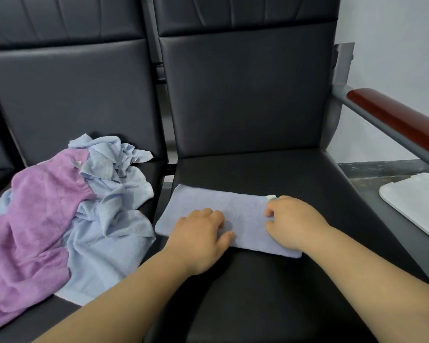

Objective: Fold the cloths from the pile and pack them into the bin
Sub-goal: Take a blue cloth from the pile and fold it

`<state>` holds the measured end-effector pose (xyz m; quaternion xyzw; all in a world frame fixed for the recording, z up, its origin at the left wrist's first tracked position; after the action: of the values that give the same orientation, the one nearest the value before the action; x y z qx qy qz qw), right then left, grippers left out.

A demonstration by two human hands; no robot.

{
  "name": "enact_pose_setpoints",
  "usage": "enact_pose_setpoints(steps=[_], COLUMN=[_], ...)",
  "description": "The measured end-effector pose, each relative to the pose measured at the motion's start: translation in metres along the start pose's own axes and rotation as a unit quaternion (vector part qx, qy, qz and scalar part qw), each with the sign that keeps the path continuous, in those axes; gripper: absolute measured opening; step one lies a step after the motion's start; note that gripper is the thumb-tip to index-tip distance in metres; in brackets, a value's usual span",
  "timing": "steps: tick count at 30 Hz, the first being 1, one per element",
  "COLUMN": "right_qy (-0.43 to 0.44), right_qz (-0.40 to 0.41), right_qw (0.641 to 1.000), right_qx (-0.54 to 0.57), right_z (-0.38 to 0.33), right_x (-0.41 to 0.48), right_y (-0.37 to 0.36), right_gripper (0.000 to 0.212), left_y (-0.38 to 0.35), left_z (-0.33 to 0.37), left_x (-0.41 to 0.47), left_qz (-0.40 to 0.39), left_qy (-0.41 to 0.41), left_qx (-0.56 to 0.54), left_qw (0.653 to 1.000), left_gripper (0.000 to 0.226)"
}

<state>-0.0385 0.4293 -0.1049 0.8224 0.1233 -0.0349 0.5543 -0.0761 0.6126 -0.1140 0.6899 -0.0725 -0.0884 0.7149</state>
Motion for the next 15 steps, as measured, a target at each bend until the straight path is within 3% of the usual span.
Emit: enact_pose_setpoints(steps=[6,10,13,15], right_qy=[0.047,0.064,0.060,0.055], right_qz=[-0.117,-0.126,-0.125,-0.136], right_qw=[0.991,0.988,0.986,0.984], right_qx=[0.039,0.066,0.087,0.100], right_z=[-0.026,-0.030,-0.028,-0.027], right_x=[-0.021,-0.026,-0.024,-0.024], right_y=[-0.020,-0.024,-0.023,-0.024], right_gripper=[0.017,0.006,0.002,0.003], left_y=[-0.008,-0.004,-0.005,-0.011], left_z=[-0.024,-0.019,-0.004,0.005], left_x=[0.000,-0.005,-0.015,-0.023], left_qz=[-0.055,-0.034,-0.063,-0.108], left_qy=[0.077,0.070,0.049,0.035], left_qx=[0.029,-0.161,-0.319,-0.404], left_qw=[0.995,0.984,0.944,0.908], left_gripper=[0.057,0.050,0.040,0.044])
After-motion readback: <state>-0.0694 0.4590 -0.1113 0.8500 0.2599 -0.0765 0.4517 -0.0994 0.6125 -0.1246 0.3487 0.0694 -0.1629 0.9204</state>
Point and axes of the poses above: each hand's wrist, its own x-axis towards the middle knuckle, its own y-axis out of the back of the hand, z = x × y, the point moved 10 cm from there along x, towards the middle knuckle, and after that the axes turned 11 degrees about x, right-handed, at the moved point
